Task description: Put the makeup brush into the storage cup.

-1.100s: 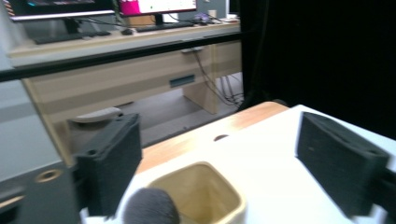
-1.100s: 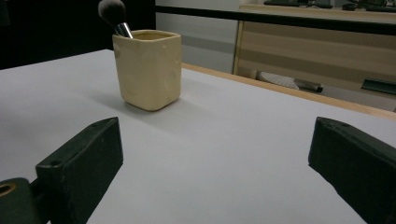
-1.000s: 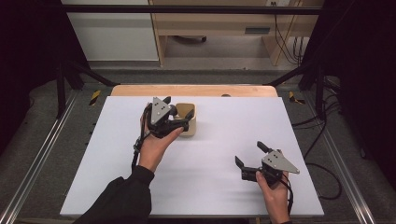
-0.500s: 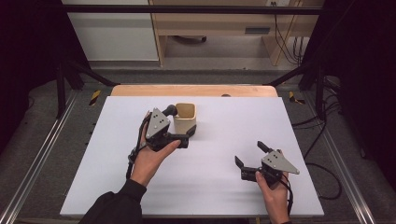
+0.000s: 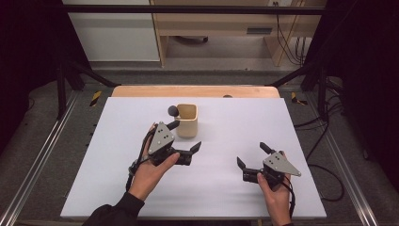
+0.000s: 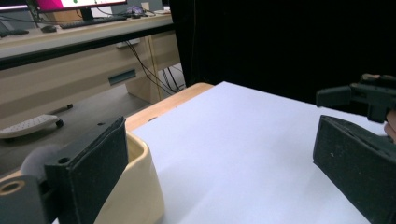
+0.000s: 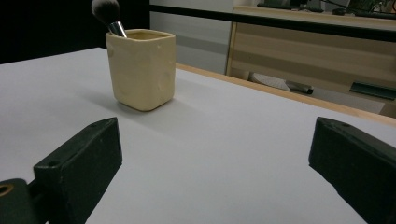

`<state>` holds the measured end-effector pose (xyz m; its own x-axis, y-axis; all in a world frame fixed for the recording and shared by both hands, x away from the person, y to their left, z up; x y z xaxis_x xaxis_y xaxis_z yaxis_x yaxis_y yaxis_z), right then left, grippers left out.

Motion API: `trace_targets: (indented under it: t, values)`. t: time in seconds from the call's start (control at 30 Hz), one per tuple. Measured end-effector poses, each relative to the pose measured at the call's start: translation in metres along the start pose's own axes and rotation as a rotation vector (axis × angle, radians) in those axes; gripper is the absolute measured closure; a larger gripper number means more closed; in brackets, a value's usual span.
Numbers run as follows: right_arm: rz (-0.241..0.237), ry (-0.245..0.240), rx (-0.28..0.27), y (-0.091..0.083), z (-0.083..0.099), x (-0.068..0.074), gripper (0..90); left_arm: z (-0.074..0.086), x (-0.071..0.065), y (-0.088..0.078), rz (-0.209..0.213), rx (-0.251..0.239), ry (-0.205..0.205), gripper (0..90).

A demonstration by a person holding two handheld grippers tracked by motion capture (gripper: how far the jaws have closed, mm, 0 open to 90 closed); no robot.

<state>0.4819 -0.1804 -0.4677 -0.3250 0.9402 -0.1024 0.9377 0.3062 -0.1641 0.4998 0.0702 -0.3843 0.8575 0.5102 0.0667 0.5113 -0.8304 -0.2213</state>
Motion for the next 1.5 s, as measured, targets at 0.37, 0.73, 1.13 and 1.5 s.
trace_targets:
  t: [0.37,0.73,1.13,1.5]
  values:
    - [0.01,-0.006,-0.006,0.0,0.0,-0.001,2.9,0.011,0.002,-0.016,-0.004,-0.005,-0.009,3.0]
    - [0.016,-0.008,-0.011,-0.001,-0.001,-0.002,2.8,0.015,0.004,-0.027,0.007,-0.008,-0.005,2.3]
    - [0.012,0.003,-0.014,-0.002,-0.003,-0.002,1.9,0.016,0.002,-0.036,0.017,-0.005,0.014,2.3]
    - [-0.042,-0.038,0.026,-0.002,-0.021,-0.002,3.3,0.022,0.016,-0.066,-0.027,-0.028,0.028,2.2]
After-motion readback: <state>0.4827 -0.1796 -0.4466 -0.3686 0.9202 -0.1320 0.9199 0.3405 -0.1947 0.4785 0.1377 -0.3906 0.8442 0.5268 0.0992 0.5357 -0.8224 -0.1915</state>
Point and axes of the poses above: each handheld gripper's, and its own axes: y roughly forward along the jaws, z roughly out of its underside, x roughly to its left, the point moved 7 cm from there along y, roughly forward along the jaws, and after that the axes turned 11 degrees about z, right-handed, at the moved point
